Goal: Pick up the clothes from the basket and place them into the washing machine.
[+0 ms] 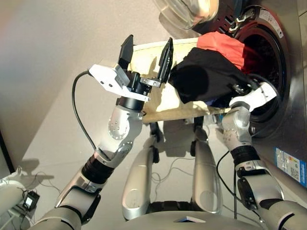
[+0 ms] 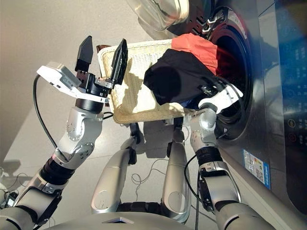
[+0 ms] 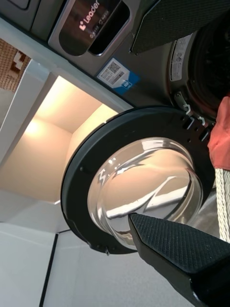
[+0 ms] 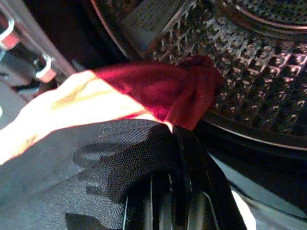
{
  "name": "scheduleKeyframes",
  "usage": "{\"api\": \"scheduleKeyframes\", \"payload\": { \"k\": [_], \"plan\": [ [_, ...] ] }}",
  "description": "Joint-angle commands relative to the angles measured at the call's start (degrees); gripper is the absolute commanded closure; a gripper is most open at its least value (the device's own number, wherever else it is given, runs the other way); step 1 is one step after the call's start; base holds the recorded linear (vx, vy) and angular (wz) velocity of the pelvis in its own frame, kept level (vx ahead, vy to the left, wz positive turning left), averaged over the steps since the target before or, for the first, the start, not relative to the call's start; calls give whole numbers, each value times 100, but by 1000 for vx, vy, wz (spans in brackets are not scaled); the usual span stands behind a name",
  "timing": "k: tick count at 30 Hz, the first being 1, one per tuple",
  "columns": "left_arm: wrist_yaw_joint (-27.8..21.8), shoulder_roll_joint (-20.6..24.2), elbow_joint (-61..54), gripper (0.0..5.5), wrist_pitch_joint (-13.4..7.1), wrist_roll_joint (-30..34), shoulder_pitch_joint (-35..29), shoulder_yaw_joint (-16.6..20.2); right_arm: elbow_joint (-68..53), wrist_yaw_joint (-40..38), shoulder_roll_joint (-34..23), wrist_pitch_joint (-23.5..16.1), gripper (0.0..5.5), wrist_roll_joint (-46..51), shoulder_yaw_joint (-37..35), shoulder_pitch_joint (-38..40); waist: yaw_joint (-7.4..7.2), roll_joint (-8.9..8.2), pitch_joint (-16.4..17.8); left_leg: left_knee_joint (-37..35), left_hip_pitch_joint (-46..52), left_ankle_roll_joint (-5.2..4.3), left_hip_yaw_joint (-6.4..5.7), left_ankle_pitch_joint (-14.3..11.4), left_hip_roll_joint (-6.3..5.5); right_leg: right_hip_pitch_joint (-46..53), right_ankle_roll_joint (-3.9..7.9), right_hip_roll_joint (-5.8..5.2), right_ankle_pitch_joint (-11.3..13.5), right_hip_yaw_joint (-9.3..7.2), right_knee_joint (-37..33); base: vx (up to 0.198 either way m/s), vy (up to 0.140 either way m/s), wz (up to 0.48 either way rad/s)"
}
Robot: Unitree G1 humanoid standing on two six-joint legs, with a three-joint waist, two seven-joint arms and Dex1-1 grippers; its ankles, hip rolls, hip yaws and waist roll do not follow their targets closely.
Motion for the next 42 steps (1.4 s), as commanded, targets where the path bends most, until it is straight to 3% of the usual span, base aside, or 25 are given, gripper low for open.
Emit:
{"api": "scheduleKeyframes", "payload": {
  "k": [1, 5, 10, 21, 33, 42],
  "plan": [
    [-124, 120, -354, 0, -406, -47, 120, -23, -44, -501, -361, -524, 550, -332, -385, 8, 54, 11, -423, 608, -389, -421, -63, -212, 132, 98, 508, -205, -257, 94, 208, 0, 0, 0],
    [-124, 114, -236, 0, -395, -82, 72, -148, 261, -964, -611, -381, 550, -772, -414, -195, 86, 1, -356, 758, -528, -405, -136, -258, 158, -40, 476, -157, -340, 125, 392, 0, 0, 0],
    [-172, -49, 142, 0, -271, -196, -2, -605, 749, -1588, -1183, -173, 550, -1107, -488, -874, 195, 15, -94, 1163, -955, -400, -205, -345, 221, -469, 402, -78, -516, 150, 853, -48, -31, 82],
    [-133, -358, 995, 0, -167, -108, -92, -1095, 1524, -1554, -2366, 145, 550, -1107, 40, -2013, 254, 8, 107, 2619, -2482, -440, -276, -809, 473, -2045, 244, 80, -994, 256, 2355, -34, -16, 42],
    [53, -179, 1112, 0, -200, 125, 75, -1054, 2381, -1495, -3671, 572, 550, -1146, 665, -2884, 225, -53, 107, 3604, -3679, -496, -296, -1092, 567, -3290, 157, 233, -1255, 298, 3306, 0, 0, 0],
    [111, 68, 870, 0, -247, 137, 31, -971, 3180, -1168, -4550, 725, 550, -795, 1081, -3500, 206, -81, 107, 3757, -3951, -501, -259, -1141, 561, -3614, 144, 238, -1299, 334, 3482, 0, 0, 0]
  ]
}}
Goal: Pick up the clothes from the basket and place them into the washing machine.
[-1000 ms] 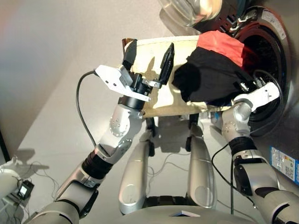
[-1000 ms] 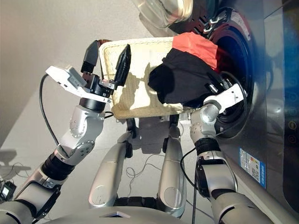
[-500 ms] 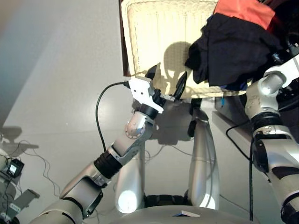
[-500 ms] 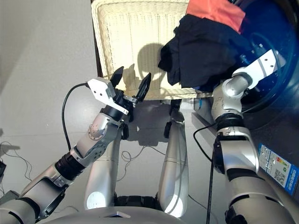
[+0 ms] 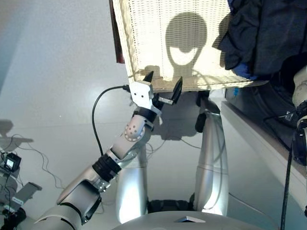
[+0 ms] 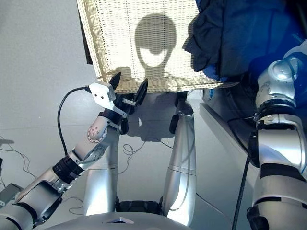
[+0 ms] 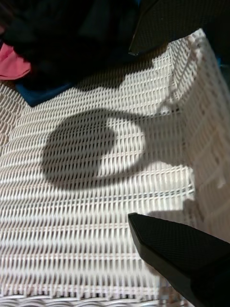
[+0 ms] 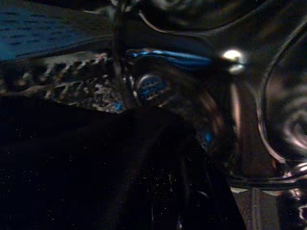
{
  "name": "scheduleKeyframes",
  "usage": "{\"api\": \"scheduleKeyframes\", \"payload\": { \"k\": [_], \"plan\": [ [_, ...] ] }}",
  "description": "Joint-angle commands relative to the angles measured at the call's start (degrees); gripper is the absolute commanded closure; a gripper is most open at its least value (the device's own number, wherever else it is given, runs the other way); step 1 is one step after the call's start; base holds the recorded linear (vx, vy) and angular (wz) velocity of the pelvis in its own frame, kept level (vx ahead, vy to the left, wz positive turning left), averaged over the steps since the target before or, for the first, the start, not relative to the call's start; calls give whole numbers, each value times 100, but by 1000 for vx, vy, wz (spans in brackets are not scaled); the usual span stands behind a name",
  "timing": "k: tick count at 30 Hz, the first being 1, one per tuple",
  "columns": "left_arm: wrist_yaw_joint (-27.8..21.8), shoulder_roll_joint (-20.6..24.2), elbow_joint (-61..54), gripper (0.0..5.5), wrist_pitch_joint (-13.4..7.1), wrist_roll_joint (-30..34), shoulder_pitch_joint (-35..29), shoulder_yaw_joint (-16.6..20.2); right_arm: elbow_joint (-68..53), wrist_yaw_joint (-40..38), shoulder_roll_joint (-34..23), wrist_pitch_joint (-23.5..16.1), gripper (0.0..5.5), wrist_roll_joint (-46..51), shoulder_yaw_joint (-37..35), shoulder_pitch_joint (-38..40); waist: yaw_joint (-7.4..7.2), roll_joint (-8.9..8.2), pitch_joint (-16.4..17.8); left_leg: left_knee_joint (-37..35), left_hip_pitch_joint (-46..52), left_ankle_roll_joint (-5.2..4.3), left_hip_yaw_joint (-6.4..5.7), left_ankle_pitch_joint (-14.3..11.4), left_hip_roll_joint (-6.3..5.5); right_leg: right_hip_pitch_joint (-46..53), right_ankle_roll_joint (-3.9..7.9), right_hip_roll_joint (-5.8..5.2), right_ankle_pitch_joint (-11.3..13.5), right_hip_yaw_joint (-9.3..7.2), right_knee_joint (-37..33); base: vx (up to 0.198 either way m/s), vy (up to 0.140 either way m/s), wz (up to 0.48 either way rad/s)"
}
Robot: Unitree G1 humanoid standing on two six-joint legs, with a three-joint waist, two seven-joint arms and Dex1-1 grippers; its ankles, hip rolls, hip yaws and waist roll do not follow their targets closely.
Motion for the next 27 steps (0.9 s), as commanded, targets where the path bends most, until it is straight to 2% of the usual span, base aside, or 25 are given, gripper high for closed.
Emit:
{"api": "scheduleKeyframes", "payload": {
  "k": [1, 4, 7, 9, 13, 22, 27],
  "plan": [
    [8, -22, -909, 0, -268, 215, 194, 100, 201, -54, -1339, -213, 550, 309, 299, -392, 23, 165, -81, 144, 217, -633, -159, -58, 273, 187, 147, 127, -582, -39, 561, 0, 0, 0],
    [8, 68, -963, 0, -276, 186, 179, 134, 328, -109, -1687, -339, 550, 609, 216, -517, 10, 162, -81, 149, 230, -631, -166, -67, 262, 176, 152, 124, -603, -37, 596, 0, 0, 0],
    [2, 132, -1052, 0, -245, 156, 170, 166, 251, -470, -2003, -707, 550, 893, -41, -629, -5, 161, -81, 128, 268, -633, -178, -72, 250, 198, 155, 129, -622, -30, 605, 0, 0, 0],
    [13, 233, -1105, 0, -256, 126, 166, 188, 335, -658, -2284, -816, 550, 1215, -171, -840, -2, 138, -82, 122, 296, -638, -188, -79, 249, 212, 163, 123, -636, -27, 624, 0, 0, 0],
    [57, 348, -1201, 0, -258, 46, 236, 253, 526, -680, -2508, -846, 550, 1590, 3, -1273, -5, 122, -140, 136, 303, -632, -182, -106, 261, 190, 164, 121, -642, -7, 648, 0, 0, 0],
    [123, 600, -1508, 0, -234, 24, 323, 352, 922, -810, -2952, -677, 550, 1699, 452, -1787, -62, 48, -293, 105, 233, -628, -201, -108, 276, 169, 168, 119, -619, -9, 584, 0, 0, 0],
    [145, 687, -1585, 0, -205, 16, 373, 356, 1070, -828, -3001, -670, 550, 1812, 601, -1938, -91, 24, -362, 77, 221, -619, -226, -106, 278, 168, 165, 129, -619, -16, 541, 0, 0, 0]
  ]
}}
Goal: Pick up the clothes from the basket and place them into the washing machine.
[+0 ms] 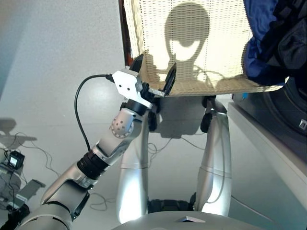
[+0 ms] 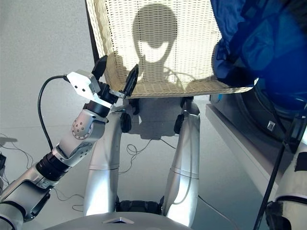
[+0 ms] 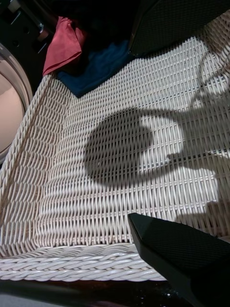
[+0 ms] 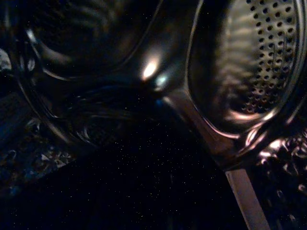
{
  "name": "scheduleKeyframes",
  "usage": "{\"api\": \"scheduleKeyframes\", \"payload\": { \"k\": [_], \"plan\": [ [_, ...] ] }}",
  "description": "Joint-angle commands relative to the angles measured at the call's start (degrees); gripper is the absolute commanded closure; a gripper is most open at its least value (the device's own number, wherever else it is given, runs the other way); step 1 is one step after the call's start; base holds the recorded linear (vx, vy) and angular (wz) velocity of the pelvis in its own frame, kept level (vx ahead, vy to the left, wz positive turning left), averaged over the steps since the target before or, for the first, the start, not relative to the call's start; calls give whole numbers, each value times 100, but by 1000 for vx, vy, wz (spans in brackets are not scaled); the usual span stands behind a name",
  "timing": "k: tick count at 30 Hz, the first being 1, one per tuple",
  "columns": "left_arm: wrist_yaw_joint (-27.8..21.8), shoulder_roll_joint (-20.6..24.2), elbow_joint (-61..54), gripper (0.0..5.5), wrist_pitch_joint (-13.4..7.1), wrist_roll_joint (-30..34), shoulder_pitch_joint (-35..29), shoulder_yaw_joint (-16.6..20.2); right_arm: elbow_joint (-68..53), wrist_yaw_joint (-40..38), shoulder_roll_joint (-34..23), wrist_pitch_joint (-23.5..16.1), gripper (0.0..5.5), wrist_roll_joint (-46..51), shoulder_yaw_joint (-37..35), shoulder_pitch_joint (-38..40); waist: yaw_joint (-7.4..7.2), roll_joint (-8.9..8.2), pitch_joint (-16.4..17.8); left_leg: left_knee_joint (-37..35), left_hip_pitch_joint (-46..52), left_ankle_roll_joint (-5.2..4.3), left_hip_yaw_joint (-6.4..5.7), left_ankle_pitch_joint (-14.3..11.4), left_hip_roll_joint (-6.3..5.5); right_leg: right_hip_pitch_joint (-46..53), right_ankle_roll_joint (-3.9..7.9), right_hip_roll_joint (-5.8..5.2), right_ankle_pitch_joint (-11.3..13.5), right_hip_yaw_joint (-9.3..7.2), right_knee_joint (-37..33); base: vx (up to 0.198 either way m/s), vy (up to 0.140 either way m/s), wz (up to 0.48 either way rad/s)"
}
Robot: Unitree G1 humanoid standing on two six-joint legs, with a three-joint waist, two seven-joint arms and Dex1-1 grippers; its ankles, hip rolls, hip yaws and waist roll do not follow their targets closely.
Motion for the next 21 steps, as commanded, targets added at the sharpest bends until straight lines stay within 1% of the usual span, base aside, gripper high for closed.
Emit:
{"api": "scheduleKeyframes", "payload": {
  "k": [1, 6, 7, 8, 9, 12, 15, 18, 21],
  "plan": [
    [5, -79, -629, 0, -196, 24, 455, 174, -252, -322, -1965, -345, 550, 185, 826, -396, -208, 44, -377, -391, 388, -874, -424, 217, 391, 323, -62, 231, -423, -228, 239, 0, 0, 0],
    [16, -125, -619, 0, -215, -12, 382, 141, -354, -253, -1717, -423, 550, 249, 712, -289, -192, 67, -379, -427, 412, -869, -411, 230, 389, 360, -66, 222, -425, -228, 209, 0, 0, 0],
    [15, -147, -596, 0, -208, -11, 368, 138, -392, -91, -1589, -442, 151, 367, 651, -208, -188, 83, -368, -423, 421, -863, -405, 228, 390, 364, -67, 222, -422, -230, 220, 0, 0, 0],
    [11, -183, -574, 0, -211, -23, 360, 140, -472, 43, -1438, -456, 0, 458, 570, -70, -189, 93, -356, -436, 441, -860, -389, 233, 393, 387, -72, 226, -428, -228, 211, 0, 0, 0],
    [7, -201, -548, 0, -216, -42, 329, 130, -519, 125, -1320, -458, 0, 492, 493, 47, -188, 86, -341, -443, 456, -857, -386, 234, 390, 404, -74, 227, -427, -229, 203, 0, 0, 0],
    [4, -337, -408, 0, -257, -106, 216, 113, -934, 397, -805, -643, 0, 600, 249, 425, -200, 69, -295, -499, 536, -844, -363, 244, 396, 472, -86, 234, -418, -231, 161, 0, 0, 0],
    [2, -462, -370, 0, -297, -140, 120, 146, -1673, 403, -192, -908, 0, 362, 17, 893, -229, 67, -220, -531, 601, -832, -338, 254, 396, 550, -97, 262, -411, -219, 114, 0, 0, 0],
    [36, -589, -319, 0, -329, -169, 83, 208, -2559, 183, 350, -1099, 0, -159, -151, 1299, -252, 60, -142, -558, 695, -817, -324, 254, 392, 604, -106, 293, -416, -194, 107, 0, 0, 0],
    [31, -661, -267, 0, -378, -172, 79, 273, -3420, -9, 830, -1102, 0, -893, -158, 1749, -263, 30, -89, -535, 773, -797, -287, 243, 391, 673, -118, 311, -425, -169, 122, 0, 0, 0]
  ]
}}
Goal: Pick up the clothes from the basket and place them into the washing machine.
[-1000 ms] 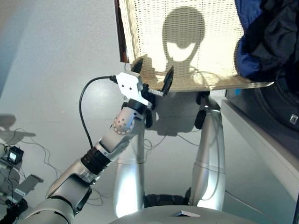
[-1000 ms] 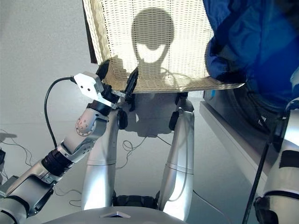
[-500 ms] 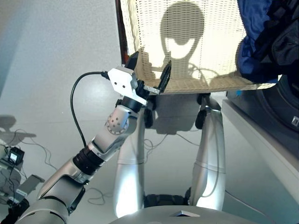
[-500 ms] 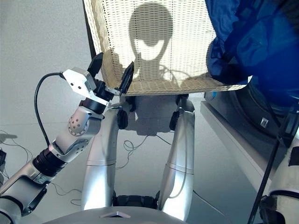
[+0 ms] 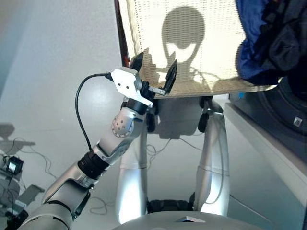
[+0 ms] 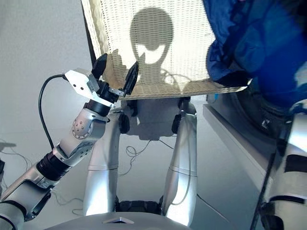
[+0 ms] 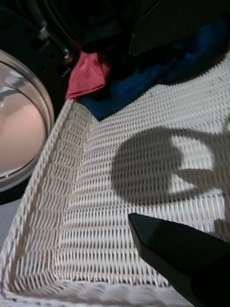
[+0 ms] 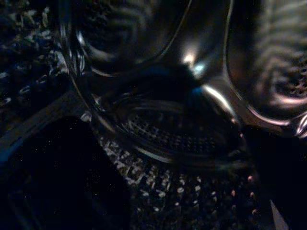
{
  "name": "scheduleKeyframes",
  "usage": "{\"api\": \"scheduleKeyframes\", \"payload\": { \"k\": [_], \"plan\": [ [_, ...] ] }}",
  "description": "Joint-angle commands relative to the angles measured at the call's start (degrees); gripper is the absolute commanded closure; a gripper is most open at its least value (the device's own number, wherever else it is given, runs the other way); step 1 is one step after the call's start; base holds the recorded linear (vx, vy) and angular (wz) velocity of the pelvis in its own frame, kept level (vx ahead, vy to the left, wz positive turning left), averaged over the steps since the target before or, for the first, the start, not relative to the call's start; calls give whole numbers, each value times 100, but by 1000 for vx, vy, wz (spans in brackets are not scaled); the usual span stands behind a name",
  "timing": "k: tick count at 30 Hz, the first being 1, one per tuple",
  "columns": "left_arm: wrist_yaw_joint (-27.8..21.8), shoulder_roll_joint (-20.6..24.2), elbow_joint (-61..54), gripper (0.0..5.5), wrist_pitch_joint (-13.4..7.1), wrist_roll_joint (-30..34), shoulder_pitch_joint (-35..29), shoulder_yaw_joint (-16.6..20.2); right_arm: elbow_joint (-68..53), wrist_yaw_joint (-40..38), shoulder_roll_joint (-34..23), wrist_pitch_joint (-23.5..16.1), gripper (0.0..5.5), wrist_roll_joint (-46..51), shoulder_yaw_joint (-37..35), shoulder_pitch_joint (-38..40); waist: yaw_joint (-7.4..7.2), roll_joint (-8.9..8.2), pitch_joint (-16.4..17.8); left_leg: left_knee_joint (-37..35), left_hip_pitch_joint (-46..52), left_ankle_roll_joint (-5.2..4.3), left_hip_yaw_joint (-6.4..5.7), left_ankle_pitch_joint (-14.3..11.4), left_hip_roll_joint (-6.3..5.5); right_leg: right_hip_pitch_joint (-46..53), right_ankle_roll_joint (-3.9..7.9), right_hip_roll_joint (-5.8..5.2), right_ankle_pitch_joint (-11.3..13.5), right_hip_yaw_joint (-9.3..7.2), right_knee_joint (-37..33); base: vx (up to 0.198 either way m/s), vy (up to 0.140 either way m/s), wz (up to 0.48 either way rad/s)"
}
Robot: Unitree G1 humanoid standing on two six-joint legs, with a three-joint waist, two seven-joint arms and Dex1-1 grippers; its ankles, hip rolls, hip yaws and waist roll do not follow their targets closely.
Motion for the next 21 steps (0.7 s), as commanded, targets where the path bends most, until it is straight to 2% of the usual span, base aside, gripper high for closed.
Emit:
{"api": "scheduleKeyframes", "payload": {
  "k": [1, 5, 9, 15, 21],
  "plan": [
    [-5, -203, -311, 0, -374, -1, 176, 208, -1415, -321, 151, -818, 0, -1309, 132, 524, -37, 28, -94, -503, 451, -759, -336, 277, 306, 407, -109, 214, -432, -239, 148, 0, 0, 0],
    [-34, -236, -376, 0, -426, 74, 246, 294, -2761, -415, 508, -313, 0, -3041, 559, 1406, -82, -23, -94, -506, 537, -735, -298, 280, 335, 479, -124, 225, -412, -213, 122, 0, 0, 0],
    [-24, -170, -444, 0, -419, 295, 315, 362, -4071, -172, 937, -82, 0, -4188, 805, 2283, -125, -65, -94, -488, 656, -705, -289, 268, 341, 572, -132, 255, -425, -185, 141, 0, 0, 0],
    [-35, -70, -663, 0, -492, 408, 450, 538, -5157, 635, 1481, 96, 0, -4700, 1376, 3088, -143, -95, -94, -486, 856, -689, -278, 249, 352, 754, -121, 260, -439, -158, 130, 0, 0, 0],
    [-27, -122, -715, 0, -475, 434, 550, 587, -5392, 1203, 1687, 311, 0, -4743, 1805, 3149, -155, -115, -94, -544, 926, -697, -240, 273, 383, 786, -119, 282, -383, -142, 72, 0, 0, 0]
  ]
}}
